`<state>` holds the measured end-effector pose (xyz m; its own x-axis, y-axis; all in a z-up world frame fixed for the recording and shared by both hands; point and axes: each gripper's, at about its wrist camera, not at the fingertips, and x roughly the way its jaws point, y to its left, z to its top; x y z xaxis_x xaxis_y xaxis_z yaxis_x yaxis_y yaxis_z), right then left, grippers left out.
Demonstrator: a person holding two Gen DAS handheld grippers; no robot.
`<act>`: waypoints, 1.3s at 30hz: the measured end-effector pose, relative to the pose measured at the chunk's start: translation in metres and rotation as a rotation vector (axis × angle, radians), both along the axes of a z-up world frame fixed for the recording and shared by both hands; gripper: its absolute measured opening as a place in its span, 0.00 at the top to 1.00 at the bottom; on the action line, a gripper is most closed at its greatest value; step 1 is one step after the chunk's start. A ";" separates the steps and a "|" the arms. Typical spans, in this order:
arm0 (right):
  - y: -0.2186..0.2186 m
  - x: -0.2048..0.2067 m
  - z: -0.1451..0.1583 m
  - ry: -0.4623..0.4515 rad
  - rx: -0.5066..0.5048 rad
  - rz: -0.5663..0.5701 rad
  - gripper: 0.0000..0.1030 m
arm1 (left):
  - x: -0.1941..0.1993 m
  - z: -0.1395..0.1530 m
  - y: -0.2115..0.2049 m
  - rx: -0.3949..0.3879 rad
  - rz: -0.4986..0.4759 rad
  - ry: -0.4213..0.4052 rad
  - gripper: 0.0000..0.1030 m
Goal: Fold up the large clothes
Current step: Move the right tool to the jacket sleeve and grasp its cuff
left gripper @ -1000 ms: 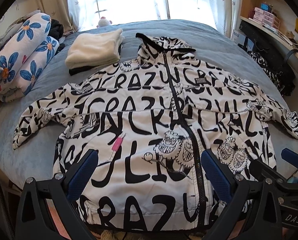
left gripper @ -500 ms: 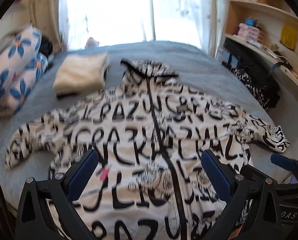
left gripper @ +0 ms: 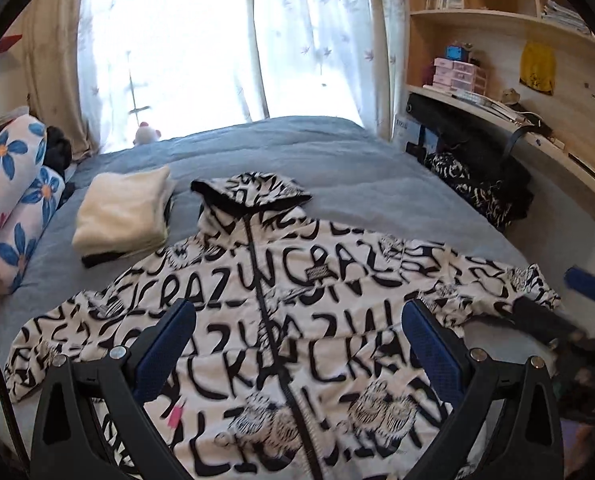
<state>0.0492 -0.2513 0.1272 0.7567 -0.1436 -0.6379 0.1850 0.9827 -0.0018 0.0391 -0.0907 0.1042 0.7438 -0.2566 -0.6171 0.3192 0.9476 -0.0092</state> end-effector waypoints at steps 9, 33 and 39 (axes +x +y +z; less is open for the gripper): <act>-0.080 0.009 0.014 -0.122 0.015 -0.145 0.00 | 0.033 -0.016 -0.068 0.010 -0.076 -0.017 0.01; -0.299 -0.004 -0.144 0.241 0.509 -0.557 0.09 | 0.121 -0.145 -0.188 0.103 -0.108 0.167 0.01; -0.318 -0.017 -0.167 0.281 0.545 -0.644 0.09 | 0.121 -0.154 -0.196 0.118 -0.111 0.182 0.01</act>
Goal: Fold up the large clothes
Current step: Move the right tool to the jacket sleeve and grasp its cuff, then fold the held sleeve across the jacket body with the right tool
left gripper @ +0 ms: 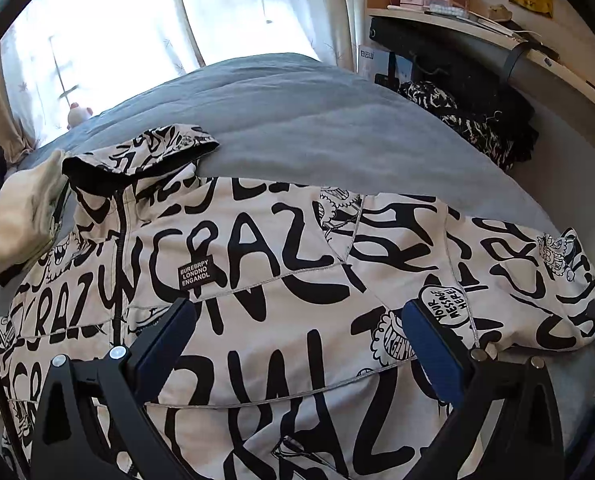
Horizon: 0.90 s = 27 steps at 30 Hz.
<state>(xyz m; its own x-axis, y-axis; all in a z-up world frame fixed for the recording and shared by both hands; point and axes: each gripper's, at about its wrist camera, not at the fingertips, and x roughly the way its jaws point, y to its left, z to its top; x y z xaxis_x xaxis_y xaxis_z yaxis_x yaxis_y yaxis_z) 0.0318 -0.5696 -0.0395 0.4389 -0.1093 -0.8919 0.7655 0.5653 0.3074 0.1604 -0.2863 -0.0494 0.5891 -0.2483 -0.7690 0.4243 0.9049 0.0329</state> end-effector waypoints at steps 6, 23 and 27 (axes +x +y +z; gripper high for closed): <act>-0.013 0.000 -0.021 0.017 0.042 -0.054 0.09 | -0.001 -0.001 -0.004 0.022 -0.008 -0.007 0.01; -0.011 0.017 0.029 -0.215 -0.071 0.000 0.95 | -0.014 0.017 0.035 -0.012 0.013 0.010 0.01; 0.054 0.049 0.087 -0.314 -0.230 0.222 0.95 | -0.021 0.027 0.070 -0.008 0.074 -0.037 0.01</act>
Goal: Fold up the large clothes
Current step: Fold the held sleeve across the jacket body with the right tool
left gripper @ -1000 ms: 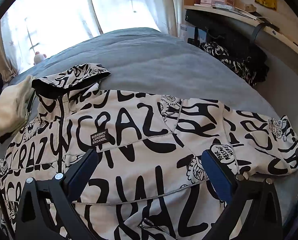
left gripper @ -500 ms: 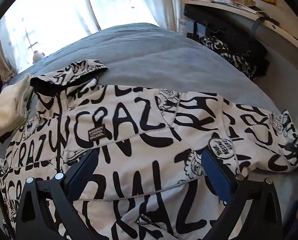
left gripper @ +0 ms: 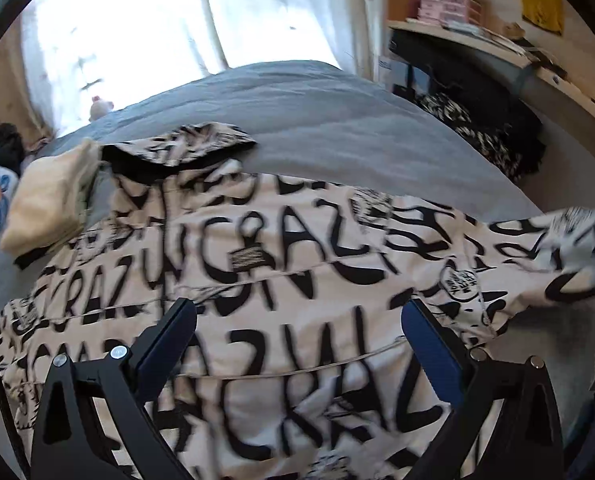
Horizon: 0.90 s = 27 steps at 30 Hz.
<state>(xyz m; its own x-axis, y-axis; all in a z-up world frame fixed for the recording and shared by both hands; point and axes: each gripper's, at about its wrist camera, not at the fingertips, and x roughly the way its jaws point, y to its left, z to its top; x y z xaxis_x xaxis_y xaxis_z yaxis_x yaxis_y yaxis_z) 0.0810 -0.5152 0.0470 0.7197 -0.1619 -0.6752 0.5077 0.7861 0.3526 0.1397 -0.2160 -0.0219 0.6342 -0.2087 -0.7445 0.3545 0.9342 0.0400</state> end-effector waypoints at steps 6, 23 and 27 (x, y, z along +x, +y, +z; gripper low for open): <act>0.129 0.056 0.022 -0.008 -0.179 0.388 0.91 | -0.008 0.004 0.066 -0.010 0.108 -0.010 0.01; 0.217 0.040 -0.097 0.179 0.149 0.530 0.48 | 0.006 -0.057 0.138 -0.148 0.137 0.229 0.07; 0.209 0.031 -0.096 0.143 0.198 0.490 0.47 | 0.023 -0.073 0.131 -0.271 0.088 0.330 0.19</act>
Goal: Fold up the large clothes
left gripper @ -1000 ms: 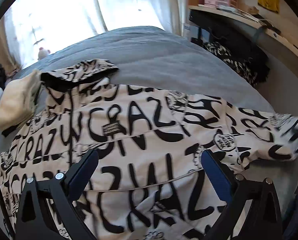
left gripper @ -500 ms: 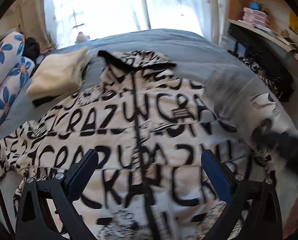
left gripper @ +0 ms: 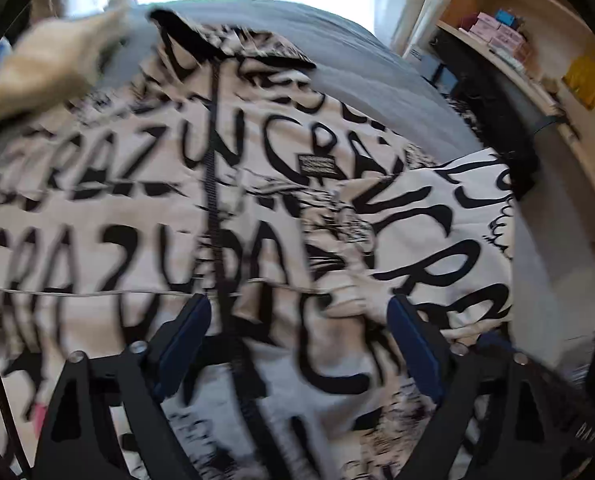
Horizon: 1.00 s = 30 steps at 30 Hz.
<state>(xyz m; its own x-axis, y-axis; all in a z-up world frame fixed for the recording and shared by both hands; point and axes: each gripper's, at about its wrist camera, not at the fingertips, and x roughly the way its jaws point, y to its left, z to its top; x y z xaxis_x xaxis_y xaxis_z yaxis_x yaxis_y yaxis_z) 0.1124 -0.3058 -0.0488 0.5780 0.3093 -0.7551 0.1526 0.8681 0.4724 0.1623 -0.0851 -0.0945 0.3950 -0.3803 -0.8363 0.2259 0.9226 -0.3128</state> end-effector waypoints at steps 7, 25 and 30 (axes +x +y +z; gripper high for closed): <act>-0.008 -0.010 -0.012 0.069 0.022 -0.054 0.45 | 0.039 -0.035 -0.009 -0.218 -0.043 0.200 0.49; -0.011 -0.022 -0.023 0.104 -0.020 -0.086 0.45 | 0.056 -0.043 -0.085 0.023 -0.142 0.119 0.86; -0.021 -0.029 -0.022 0.105 -0.055 -0.122 0.45 | 0.052 0.018 -0.105 0.100 -0.172 -0.097 0.88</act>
